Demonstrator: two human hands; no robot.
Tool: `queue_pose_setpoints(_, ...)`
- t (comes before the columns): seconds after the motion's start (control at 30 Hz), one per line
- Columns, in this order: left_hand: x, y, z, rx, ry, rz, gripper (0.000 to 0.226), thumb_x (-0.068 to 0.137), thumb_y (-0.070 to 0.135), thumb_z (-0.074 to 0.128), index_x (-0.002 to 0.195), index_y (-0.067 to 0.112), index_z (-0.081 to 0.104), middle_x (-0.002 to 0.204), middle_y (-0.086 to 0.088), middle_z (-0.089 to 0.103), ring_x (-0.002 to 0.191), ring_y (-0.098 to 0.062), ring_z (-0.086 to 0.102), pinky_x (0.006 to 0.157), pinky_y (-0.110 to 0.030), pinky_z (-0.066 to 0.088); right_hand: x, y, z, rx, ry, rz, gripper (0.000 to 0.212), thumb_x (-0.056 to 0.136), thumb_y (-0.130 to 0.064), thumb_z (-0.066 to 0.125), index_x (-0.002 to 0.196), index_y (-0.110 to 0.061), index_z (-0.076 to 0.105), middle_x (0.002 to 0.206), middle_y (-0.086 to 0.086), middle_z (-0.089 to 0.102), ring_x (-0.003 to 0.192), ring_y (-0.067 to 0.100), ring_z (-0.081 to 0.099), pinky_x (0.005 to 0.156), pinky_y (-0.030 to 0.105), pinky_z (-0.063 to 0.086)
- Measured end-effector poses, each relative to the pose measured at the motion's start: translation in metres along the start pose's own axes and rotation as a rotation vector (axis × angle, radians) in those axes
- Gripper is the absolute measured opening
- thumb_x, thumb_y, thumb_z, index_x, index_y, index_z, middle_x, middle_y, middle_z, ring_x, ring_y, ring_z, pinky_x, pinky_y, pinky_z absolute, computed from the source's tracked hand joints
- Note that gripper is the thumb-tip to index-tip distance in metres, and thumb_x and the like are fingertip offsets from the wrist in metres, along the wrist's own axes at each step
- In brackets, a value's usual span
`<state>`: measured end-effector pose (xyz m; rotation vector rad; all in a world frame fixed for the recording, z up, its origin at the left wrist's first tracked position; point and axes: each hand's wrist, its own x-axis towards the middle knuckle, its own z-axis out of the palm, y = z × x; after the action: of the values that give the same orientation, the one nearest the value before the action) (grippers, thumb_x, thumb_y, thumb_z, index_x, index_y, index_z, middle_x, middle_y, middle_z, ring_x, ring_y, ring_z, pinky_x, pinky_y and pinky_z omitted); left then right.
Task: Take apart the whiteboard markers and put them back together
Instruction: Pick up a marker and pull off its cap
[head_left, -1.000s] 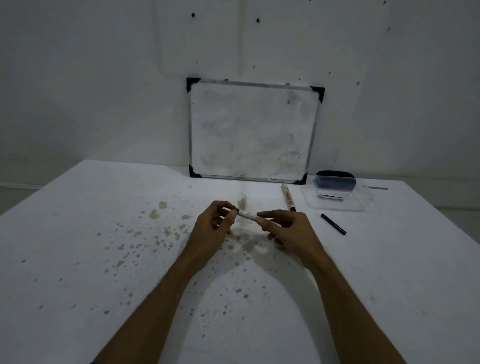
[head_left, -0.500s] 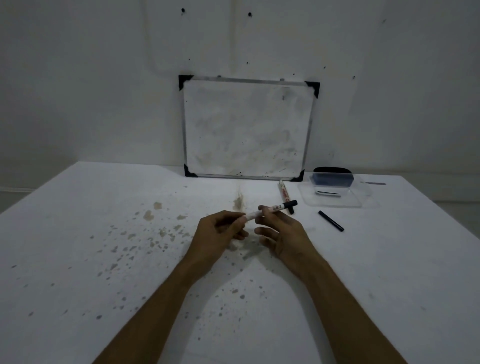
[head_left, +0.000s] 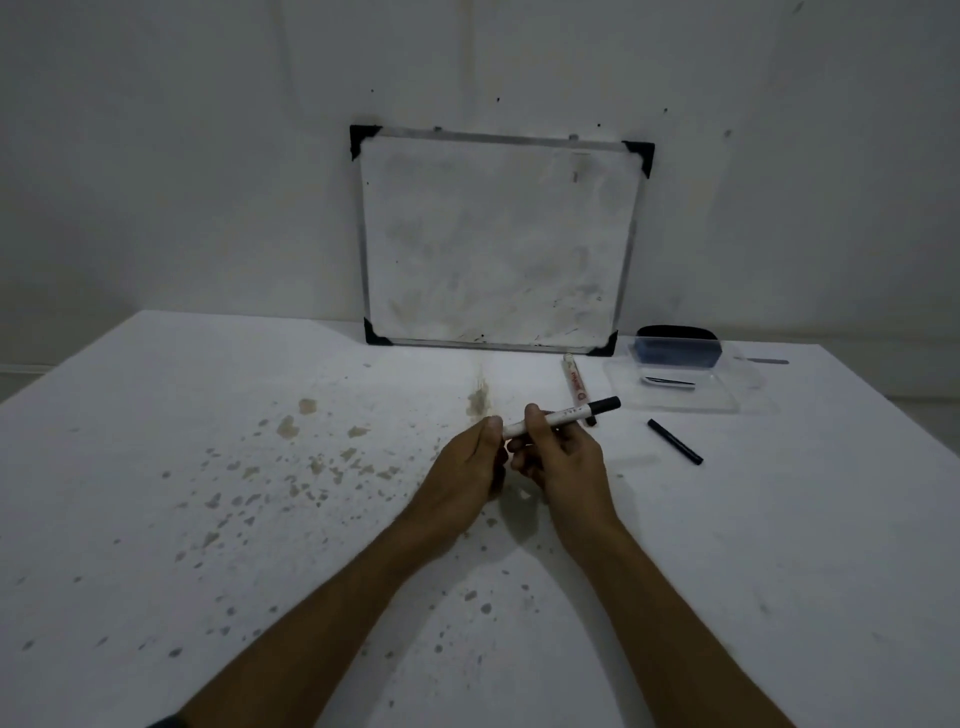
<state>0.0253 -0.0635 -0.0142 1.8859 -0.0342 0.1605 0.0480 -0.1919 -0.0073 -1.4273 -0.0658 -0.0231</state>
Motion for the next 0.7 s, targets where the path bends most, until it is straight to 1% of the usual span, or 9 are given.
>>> queue_pose_setpoints(0.1,0.007,0.006,-0.008,-0.145,0.004,-0.119,0.058,0.111,0.04,0.028,0.091,0.0,0.065,0.072,-0.015,0.057,0.06,-0.022,0.053,0.046,-0.016,0.042,0.004,0.0,0.003,0.019,-0.039,-0.049,0.031,0.1,-0.031,0.063,0.103,0.0,0.068,0.076,0.005,0.073,0.068,0.016,0.065,0.071,0.036,0.057)
queue_pose_setpoints(0.17,0.005,0.009,-0.006,-0.148,-0.015,-0.109,0.052,0.11,0.042,0.029,0.083,0.008,0.057,0.068,-0.011,0.052,0.057,-0.021,0.05,0.048,-0.02,0.044,0.005,0.0,0.001,-0.028,-0.018,-0.048,0.034,0.1,-0.033,0.062,0.1,0.001,0.068,0.068,0.001,0.07,0.059,0.011,0.062,0.06,0.027,0.053)
queue_pose_setpoints(0.23,-0.001,0.006,0.0,-0.03,0.0,-0.021,0.043,0.108,0.05,0.029,0.088,0.019,0.051,0.069,-0.006,0.057,0.058,-0.017,0.054,0.055,-0.03,0.05,0.004,0.001,0.0,-0.074,0.02,-0.026,0.038,0.099,-0.037,0.063,0.096,0.001,0.069,0.059,-0.002,0.065,0.05,0.008,0.058,0.052,0.022,0.047)
queue_pose_setpoints(0.33,-0.002,-0.002,0.004,0.107,0.024,0.094,0.03,0.108,0.048,0.03,0.098,0.025,0.048,0.076,-0.015,0.063,0.06,-0.016,0.056,0.058,-0.042,0.054,0.003,0.001,0.002,-0.084,0.039,-0.005,0.035,0.097,-0.038,0.064,0.092,-0.004,0.068,0.054,-0.003,0.062,0.045,0.008,0.055,0.047,0.021,0.044)
queue_pose_setpoints(0.4,0.0,-0.006,0.006,0.179,0.054,0.134,0.031,0.109,0.043,0.031,0.097,0.021,0.05,0.072,-0.01,0.06,0.058,-0.013,0.051,0.057,-0.039,0.05,0.002,0.001,0.003,-0.062,0.046,0.007,0.035,0.097,-0.039,0.064,0.093,-0.004,0.068,0.055,-0.003,0.062,0.044,0.008,0.053,0.046,0.021,0.044)
queue_pose_setpoints(0.5,0.0,-0.005,0.01,0.358,0.2,0.169,0.039,0.109,0.04,0.033,0.089,0.016,0.058,0.075,-0.001,0.058,0.065,-0.014,0.053,0.065,-0.036,0.049,0.0,0.0,0.004,-0.066,0.051,0.016,0.038,0.098,-0.041,0.062,0.091,-0.005,0.068,0.057,-0.002,0.063,0.045,0.008,0.052,0.045,0.02,0.044)
queue_pose_setpoints(0.57,0.003,0.001,0.007,0.265,0.201,0.037,0.05,0.107,0.046,0.031,0.076,0.018,0.058,0.07,0.0,0.057,0.062,-0.015,0.051,0.061,-0.038,0.045,-0.002,0.0,0.006,-0.056,0.027,-0.016,0.036,0.101,-0.037,0.058,0.094,-0.003,0.067,0.061,-0.001,0.064,0.05,0.007,0.054,0.049,0.019,0.046)
queue_pose_setpoints(0.63,0.006,0.004,-0.002,0.072,0.129,-0.044,0.058,0.105,0.057,0.026,0.064,0.021,0.046,0.059,0.004,0.046,0.053,-0.012,0.04,0.056,-0.032,0.033,-0.003,0.0,0.007,-0.006,0.007,-0.049,0.035,0.102,-0.034,0.057,0.099,-0.001,0.068,0.068,0.002,0.065,0.058,0.009,0.056,0.057,0.021,0.049)
queue_pose_setpoints(0.7,0.005,0.001,-0.008,-0.017,0.054,-0.033,0.056,0.103,0.062,0.025,0.065,0.022,0.039,0.059,0.008,0.038,0.052,-0.008,0.034,0.058,-0.03,0.029,-0.001,0.0,0.005,0.032,0.019,-0.036,0.035,0.102,-0.035,0.058,0.097,-0.003,0.071,0.07,0.003,0.065,0.061,0.011,0.056,0.06,0.024,0.049)
